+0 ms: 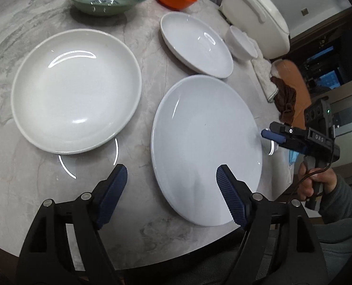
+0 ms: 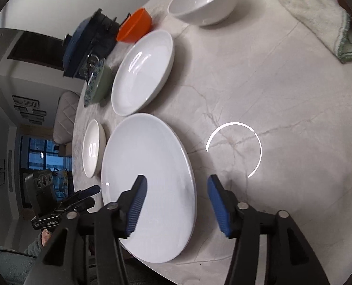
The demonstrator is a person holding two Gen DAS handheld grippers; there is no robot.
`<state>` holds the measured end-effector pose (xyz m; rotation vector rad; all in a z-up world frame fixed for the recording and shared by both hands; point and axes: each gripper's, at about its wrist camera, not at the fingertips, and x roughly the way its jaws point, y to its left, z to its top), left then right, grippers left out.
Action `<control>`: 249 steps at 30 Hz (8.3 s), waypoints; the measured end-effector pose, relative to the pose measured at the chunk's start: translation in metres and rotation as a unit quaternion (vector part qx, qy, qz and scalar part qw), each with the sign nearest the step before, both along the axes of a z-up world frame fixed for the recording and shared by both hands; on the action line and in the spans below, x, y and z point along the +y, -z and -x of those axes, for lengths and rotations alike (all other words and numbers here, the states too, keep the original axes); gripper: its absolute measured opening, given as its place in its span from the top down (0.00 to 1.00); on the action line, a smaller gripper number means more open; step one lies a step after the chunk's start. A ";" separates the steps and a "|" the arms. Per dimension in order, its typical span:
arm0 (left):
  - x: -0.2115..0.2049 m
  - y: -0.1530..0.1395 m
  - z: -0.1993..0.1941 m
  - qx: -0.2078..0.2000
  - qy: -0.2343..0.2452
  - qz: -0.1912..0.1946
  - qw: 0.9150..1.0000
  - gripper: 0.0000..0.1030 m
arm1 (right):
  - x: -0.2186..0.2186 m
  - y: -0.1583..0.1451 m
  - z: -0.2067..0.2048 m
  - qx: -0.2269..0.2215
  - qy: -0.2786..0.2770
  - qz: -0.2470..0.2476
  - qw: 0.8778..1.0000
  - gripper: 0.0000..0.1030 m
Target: Organize plates and bowls
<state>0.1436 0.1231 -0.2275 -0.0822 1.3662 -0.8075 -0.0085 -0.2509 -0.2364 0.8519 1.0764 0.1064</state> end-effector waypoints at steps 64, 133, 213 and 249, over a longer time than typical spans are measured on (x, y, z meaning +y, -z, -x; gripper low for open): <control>-0.177 0.036 -0.199 0.050 0.088 -0.058 0.993 0.55 | -0.063 0.022 -0.161 0.002 0.012 -0.121 0.993 0.62; -0.179 0.043 -0.229 0.053 0.108 -0.112 0.986 0.92 | -0.060 0.022 -0.176 0.075 0.040 -0.035 0.996 0.92; -0.056 0.028 -0.004 0.044 0.017 -0.126 0.991 0.91 | 0.045 0.012 -0.031 0.107 -0.091 0.034 0.990 0.89; 0.028 -0.080 0.027 -0.090 -0.162 -0.084 0.979 0.00 | 0.023 -0.050 -0.016 -0.037 -0.091 0.078 0.992 0.22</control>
